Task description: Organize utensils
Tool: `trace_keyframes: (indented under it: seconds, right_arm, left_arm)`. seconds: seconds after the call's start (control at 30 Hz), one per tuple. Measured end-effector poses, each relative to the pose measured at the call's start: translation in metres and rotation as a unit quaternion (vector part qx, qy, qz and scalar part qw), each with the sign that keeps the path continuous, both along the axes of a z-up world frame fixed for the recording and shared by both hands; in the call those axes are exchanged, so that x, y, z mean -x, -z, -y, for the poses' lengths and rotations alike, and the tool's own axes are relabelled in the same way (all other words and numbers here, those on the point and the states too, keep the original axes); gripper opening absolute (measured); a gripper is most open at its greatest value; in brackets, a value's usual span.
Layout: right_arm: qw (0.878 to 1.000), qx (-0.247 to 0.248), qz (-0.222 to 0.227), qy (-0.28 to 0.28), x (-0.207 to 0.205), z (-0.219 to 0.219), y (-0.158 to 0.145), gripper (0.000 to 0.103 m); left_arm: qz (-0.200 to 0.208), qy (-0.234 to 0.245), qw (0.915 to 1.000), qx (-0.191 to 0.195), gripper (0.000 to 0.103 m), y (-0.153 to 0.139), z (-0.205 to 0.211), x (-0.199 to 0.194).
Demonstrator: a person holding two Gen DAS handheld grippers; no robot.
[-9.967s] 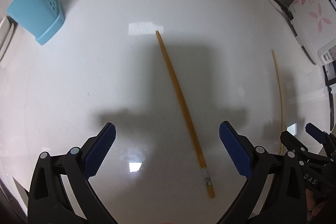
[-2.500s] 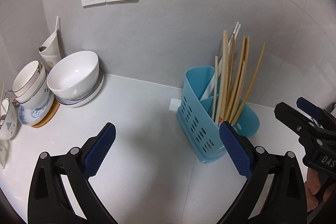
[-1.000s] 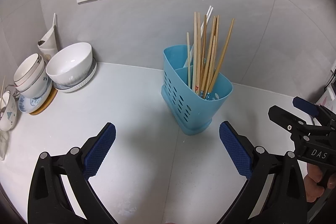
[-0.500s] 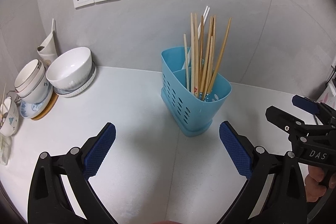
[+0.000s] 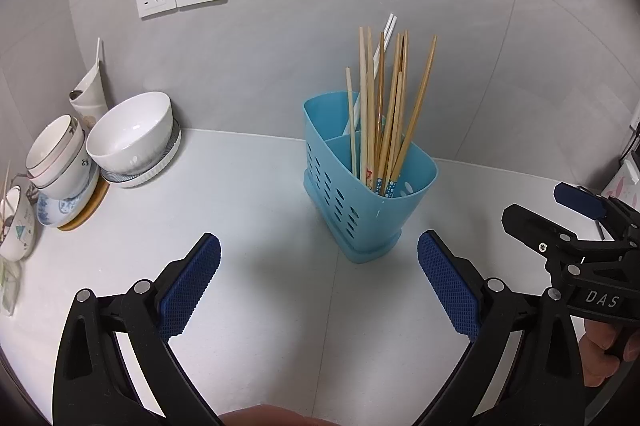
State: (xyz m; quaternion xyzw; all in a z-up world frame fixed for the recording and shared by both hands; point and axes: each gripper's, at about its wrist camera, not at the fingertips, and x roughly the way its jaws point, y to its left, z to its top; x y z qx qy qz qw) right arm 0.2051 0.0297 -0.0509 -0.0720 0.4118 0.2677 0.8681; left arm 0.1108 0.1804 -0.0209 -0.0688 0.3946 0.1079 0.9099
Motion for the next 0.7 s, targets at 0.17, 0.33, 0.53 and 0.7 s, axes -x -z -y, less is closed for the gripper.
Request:
trace_keyframes:
  seconds: [0.17, 0.33, 0.53, 0.7]
  right_arm:
    - [1.000, 0.000, 0.000, 0.000, -0.0007, 0.0005, -0.0001, 0.095]
    - [1.000, 0.000, 0.000, 0.002, -0.0008, 0.0009, -0.0006, 0.095]
    - [1.000, -0.002, -0.001, 0.003, -0.0023, 0.0026, -0.0017, 0.095]
    - [1.000, -0.003, -0.002, 0.003, -0.0038, 0.0039, -0.0021, 0.095]
  left_arm:
    - [-0.002, -0.002, 1.0000, 0.004, 0.097, -0.0005, -0.0003, -0.0012]
    - [-0.003, -0.003, 1.0000, 0.007, 0.097, -0.0003, -0.0005, -0.0013]
    - [-0.004, -0.006, 0.9997, 0.021, 0.097, -0.0001, -0.0026, -0.0019]
    - [0.001, -0.008, 0.9998, 0.017, 0.097, -0.0016, -0.0016, -0.0009]
